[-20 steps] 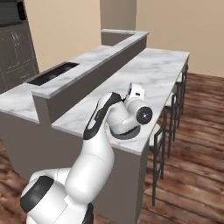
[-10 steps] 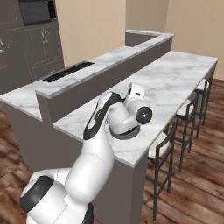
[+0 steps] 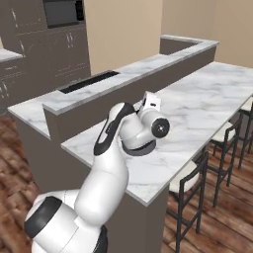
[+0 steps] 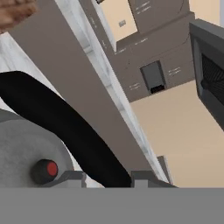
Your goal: The kettle is done boiling. Turn off the stove, then wait for 300 timesteps before moving the kettle to the dining table.
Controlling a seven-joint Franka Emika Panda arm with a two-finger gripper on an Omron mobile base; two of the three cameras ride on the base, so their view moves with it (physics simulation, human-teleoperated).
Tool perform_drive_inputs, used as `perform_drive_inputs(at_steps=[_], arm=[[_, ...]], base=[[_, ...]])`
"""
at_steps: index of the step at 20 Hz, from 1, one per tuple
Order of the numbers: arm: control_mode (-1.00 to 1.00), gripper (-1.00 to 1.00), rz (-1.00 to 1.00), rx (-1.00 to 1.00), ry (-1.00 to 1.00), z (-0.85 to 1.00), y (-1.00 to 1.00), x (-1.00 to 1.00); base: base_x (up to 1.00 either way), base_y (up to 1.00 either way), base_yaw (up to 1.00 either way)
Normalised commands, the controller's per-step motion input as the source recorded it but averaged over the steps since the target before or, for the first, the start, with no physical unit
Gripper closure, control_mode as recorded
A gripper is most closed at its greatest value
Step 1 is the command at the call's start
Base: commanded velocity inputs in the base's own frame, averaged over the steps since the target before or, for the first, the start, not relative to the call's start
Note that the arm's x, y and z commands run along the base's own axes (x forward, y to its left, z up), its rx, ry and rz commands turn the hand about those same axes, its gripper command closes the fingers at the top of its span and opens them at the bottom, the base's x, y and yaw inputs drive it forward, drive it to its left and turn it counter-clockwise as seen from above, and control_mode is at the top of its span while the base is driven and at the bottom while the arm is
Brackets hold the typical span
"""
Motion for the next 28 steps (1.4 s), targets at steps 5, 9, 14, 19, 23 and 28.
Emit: perform_drive_inputs(at_steps=[5,9,14,19,23,28], arm=[[1.0,1.0,0.0,0.0,0.0,0.0,0.0,0.0],[-1.0,1.0,0.01,0.01,0.0,-0.05,0.0,0.27],[-1.0,1.0,0.06,0.06,0.0,-0.14,0.0,0.45],[-1.0,1.0,0.07,0.08,0.0,-0.18,-0.02,0.44],[-1.0,1.0,0.06,0.09,-0.01,-0.17,-0.02,0.36],[-1.0,1.0,0.03,0.05,-0.03,-0.19,-0.12,0.28]], base=[[0.09,0.0,0.0],[0.06,0.0,0.0],[0.0,0.0,0.0],[0.0,0.0,0.0],[0.0,0.0,0.0],[0.0,0.0,0.0]])
